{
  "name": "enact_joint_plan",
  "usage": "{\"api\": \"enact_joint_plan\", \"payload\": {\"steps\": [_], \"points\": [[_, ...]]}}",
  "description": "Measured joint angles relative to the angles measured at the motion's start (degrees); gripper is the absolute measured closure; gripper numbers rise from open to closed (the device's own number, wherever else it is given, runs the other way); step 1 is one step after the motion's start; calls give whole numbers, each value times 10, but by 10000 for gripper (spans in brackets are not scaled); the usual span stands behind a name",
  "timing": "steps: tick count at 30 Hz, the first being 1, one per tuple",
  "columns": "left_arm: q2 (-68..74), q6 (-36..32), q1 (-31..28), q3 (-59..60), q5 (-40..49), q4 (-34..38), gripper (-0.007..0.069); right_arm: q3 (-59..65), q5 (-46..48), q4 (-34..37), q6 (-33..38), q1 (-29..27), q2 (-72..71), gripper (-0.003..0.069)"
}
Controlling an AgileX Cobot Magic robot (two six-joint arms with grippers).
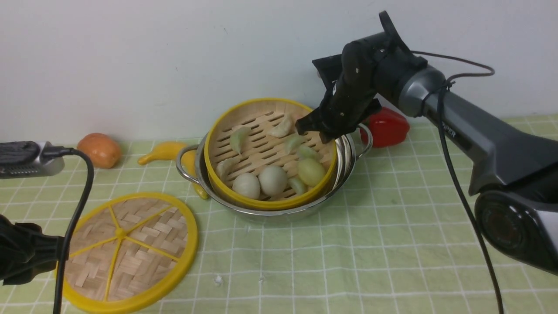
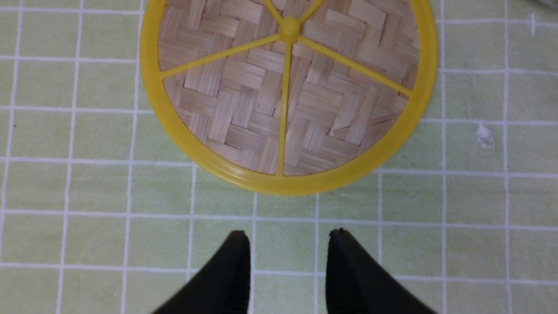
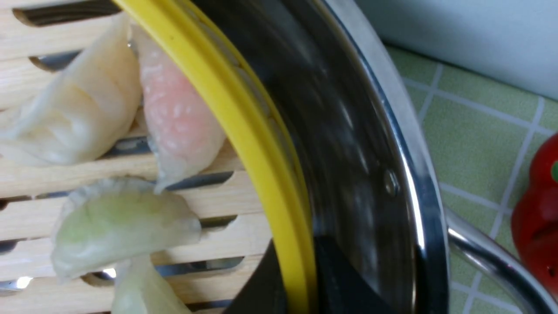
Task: Place the steamer in the pot on the green tablecloth, and put the lid on the steamer.
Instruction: 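Place the bamboo steamer basket of food into the steel pot with the right gripper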
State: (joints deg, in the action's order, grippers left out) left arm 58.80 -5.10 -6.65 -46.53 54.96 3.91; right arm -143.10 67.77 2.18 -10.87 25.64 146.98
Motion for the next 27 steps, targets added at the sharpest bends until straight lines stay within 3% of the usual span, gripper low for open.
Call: {"api": "enact_joint_plan", "payload": {"steps": [4, 17, 27], "points": [[0, 2, 0, 0, -15, 0, 382, -2, 11, 1, -5, 0, 0, 566], [37, 25, 0, -3, -113, 20, 382, -80, 30, 20, -8, 0, -5, 267], [207, 2, 0, -49, -175, 69, 382, -101, 29, 36, -8, -17, -100, 222]]}}
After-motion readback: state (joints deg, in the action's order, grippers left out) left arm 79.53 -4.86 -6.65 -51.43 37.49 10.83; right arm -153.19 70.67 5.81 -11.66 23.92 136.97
